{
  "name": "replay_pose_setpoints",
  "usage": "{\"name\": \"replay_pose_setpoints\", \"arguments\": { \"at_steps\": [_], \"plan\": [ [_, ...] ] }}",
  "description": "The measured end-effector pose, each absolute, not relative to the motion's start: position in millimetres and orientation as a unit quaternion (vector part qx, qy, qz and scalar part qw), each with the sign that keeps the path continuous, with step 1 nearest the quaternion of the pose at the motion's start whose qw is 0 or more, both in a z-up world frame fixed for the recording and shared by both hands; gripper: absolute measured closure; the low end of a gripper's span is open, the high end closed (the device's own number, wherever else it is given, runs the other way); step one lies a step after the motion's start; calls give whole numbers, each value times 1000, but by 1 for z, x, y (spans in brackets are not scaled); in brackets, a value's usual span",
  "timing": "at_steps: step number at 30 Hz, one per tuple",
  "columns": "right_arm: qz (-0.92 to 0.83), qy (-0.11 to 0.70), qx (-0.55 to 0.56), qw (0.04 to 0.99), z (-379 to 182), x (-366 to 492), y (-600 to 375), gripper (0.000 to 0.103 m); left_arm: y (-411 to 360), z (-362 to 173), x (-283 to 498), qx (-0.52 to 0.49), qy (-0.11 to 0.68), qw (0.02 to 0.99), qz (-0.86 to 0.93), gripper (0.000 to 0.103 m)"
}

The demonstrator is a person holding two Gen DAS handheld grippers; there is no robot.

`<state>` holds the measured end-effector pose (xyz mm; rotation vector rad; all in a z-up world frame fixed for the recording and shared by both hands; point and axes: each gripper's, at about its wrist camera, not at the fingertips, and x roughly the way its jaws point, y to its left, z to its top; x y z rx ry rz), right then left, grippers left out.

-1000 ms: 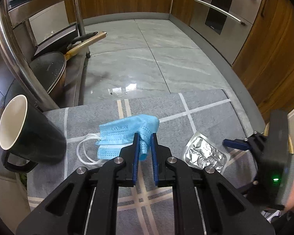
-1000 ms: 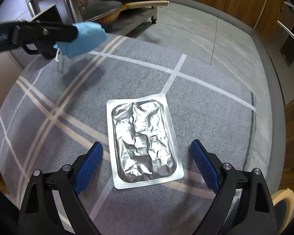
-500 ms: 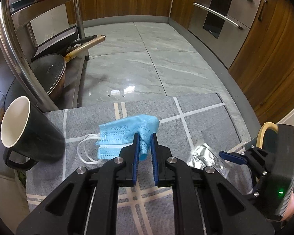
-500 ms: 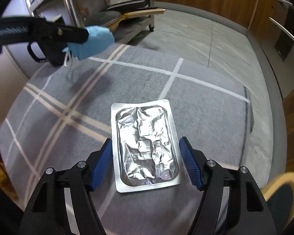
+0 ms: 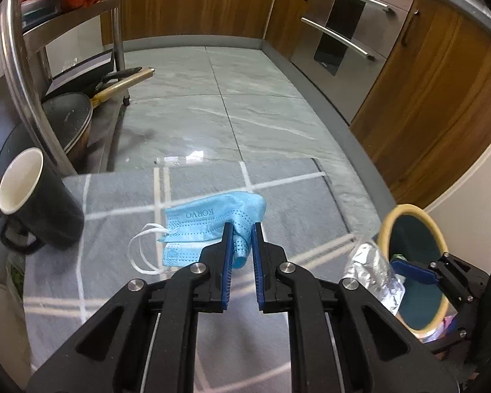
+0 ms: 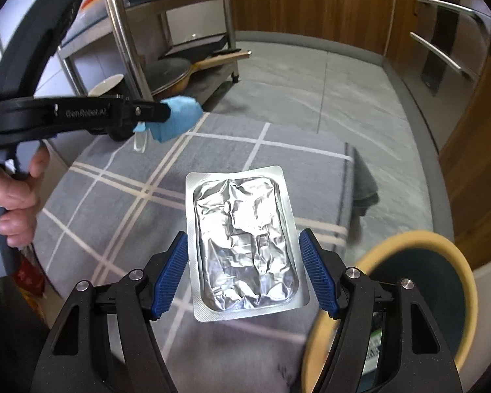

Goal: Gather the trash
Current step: 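Carry the mask and blister pack over the bin with both tools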

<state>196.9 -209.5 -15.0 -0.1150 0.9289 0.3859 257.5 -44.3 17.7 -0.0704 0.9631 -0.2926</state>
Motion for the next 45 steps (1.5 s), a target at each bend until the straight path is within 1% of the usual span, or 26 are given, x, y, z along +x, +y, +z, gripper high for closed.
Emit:
{"name": "replay_pose_setpoints", "arguments": {
  "at_steps": [11, 19, 32, 45],
  "plan": [
    [158, 415, -17, 896, 19, 134, -257, 33, -57, 27, 203, -47, 461, 871, -160, 92],
    [127, 386, 25, 913, 35, 100, -299, 33, -74, 51, 161, -60, 424, 881, -201, 92],
    [70, 363, 75, 926, 35, 57, -366, 33, -130, 66, 132, -35, 407, 877, -252, 92],
    [24, 356, 89, 930, 30, 34, -398, 33, -196, 55, 115, -22, 419, 856, -302, 92]
  ]
}}
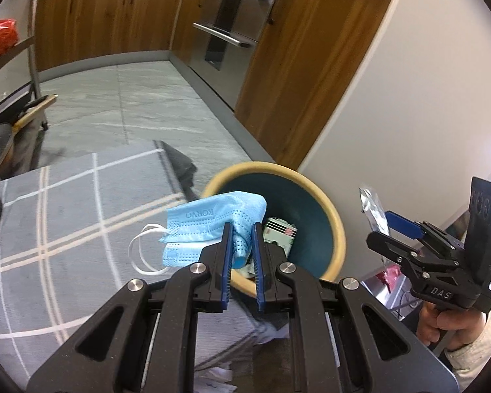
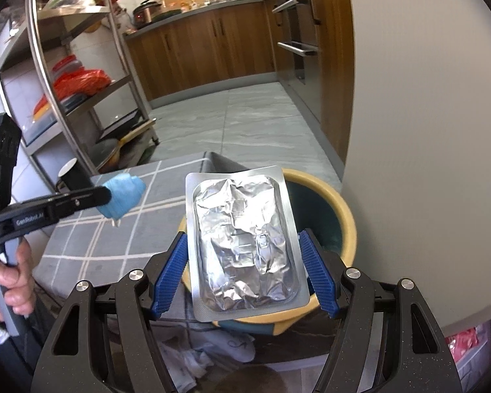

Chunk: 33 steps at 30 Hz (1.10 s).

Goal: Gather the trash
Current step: 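Carry the mask and blister pack over the bin with both tools, then open both tools to drop the mask and blister pack into the bin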

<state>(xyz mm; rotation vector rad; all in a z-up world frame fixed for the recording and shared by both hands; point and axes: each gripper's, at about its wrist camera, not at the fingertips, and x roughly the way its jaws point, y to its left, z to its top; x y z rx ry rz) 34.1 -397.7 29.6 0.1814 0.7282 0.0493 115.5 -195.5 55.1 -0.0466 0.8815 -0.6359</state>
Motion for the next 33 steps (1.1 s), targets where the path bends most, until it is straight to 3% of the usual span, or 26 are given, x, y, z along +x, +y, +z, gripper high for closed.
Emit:
{"name": "replay_pose_setpoints", "arguments": {
  "at_steps": [29, 33],
  "plan": [
    [-11, 428, 108, 897, -38, 74, -414, 33, -259, -38, 161, -114, 529, 776, -323, 90],
    [-7, 430, 110, 896, -42, 79, -412, 33, -258, -39, 162, -114, 530, 775, -324, 62]
  ]
}}
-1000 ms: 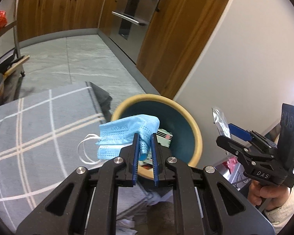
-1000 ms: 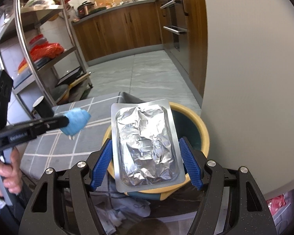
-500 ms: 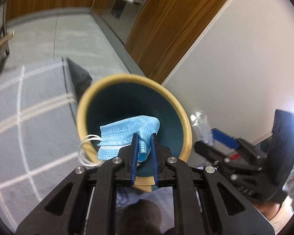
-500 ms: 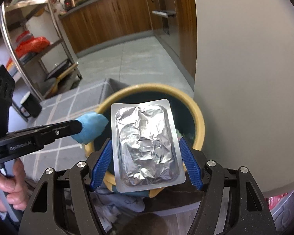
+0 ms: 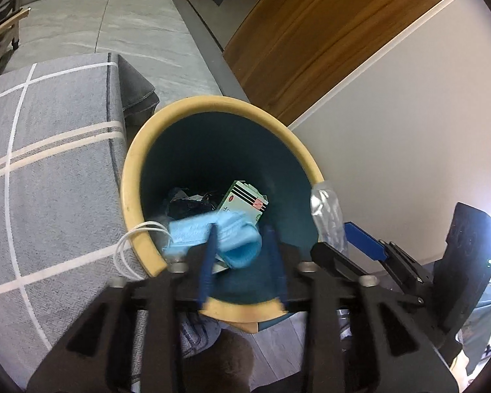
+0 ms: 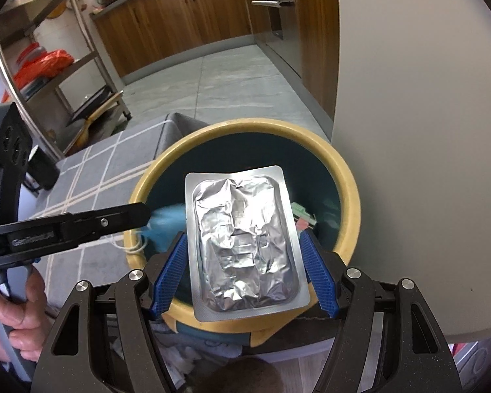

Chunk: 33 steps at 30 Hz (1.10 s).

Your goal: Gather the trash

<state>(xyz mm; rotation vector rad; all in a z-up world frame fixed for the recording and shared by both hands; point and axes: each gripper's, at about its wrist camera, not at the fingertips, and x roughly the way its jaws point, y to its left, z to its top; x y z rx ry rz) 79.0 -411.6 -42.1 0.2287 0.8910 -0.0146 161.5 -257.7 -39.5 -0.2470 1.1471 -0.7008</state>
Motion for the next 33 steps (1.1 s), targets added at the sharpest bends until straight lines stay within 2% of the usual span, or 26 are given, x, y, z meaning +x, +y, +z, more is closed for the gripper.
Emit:
{"name": "replay_pose_setpoints", "arguments": {
  "at_steps": [1, 11, 19, 30, 33],
  "plan": [
    [-5, 430, 109, 896, -42, 80, -410, 32, -258, -37, 161, -111, 525, 778, -326, 58],
    [4, 429, 97, 898, -47, 81, -407, 31, -248, -26, 157, -99, 507, 792, -324, 56],
    [5, 429, 96, 898, -46, 83, -404, 19, -242, -15, 145, -64, 486, 811, -318, 29],
    [-9, 402, 85, 912, -20, 59, -410, 9, -230, 16, 126, -19, 428, 853, -299, 7],
    [-19, 393, 81, 916, -12, 50, -410, 6, -227, 22, 117, -8, 416, 861, -293, 6]
  ]
}}
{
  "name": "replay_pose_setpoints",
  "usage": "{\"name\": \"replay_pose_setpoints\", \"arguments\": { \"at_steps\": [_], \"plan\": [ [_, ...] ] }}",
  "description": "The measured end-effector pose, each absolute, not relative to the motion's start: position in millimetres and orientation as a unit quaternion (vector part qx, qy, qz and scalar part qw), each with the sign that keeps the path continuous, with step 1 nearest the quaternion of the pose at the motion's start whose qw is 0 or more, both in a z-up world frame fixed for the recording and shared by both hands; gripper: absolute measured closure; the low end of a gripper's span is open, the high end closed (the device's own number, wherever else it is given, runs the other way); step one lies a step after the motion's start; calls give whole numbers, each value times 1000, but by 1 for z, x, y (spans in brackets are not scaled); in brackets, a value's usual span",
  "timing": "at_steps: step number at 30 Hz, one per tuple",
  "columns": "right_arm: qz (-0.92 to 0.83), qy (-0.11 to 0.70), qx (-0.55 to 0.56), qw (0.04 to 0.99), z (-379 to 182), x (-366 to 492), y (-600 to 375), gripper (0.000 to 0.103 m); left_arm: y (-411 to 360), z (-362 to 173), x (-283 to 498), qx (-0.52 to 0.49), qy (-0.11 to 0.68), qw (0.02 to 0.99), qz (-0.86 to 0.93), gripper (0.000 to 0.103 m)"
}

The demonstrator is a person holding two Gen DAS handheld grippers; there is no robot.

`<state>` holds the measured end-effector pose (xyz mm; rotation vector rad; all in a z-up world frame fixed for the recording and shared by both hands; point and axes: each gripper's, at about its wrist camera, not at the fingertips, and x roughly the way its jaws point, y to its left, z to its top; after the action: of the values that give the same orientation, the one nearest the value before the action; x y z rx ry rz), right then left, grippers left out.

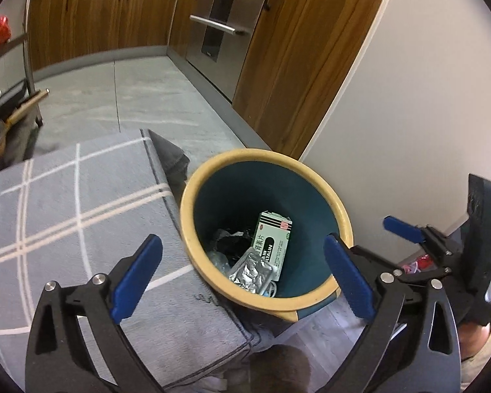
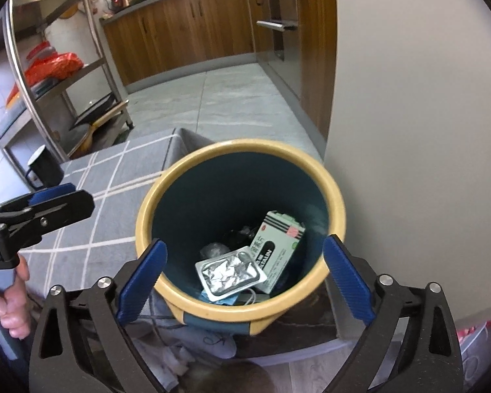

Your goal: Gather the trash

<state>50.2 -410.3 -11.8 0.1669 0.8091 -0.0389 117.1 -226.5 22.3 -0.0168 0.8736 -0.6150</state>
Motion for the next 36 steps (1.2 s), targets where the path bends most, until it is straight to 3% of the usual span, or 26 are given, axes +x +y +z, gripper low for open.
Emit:
{"name": "replay_pose_setpoints", "arguments": {
  "at_steps": [20, 36],
  "plan": [
    [-35, 325, 82, 942, 23, 7, -415, 5, -219, 59, 65, 26, 321, 906, -273, 6],
    [-27, 309, 87, 947, 25, 3, -413, 5, -226, 55, 60, 40, 309, 915, -258, 6]
  ]
}}
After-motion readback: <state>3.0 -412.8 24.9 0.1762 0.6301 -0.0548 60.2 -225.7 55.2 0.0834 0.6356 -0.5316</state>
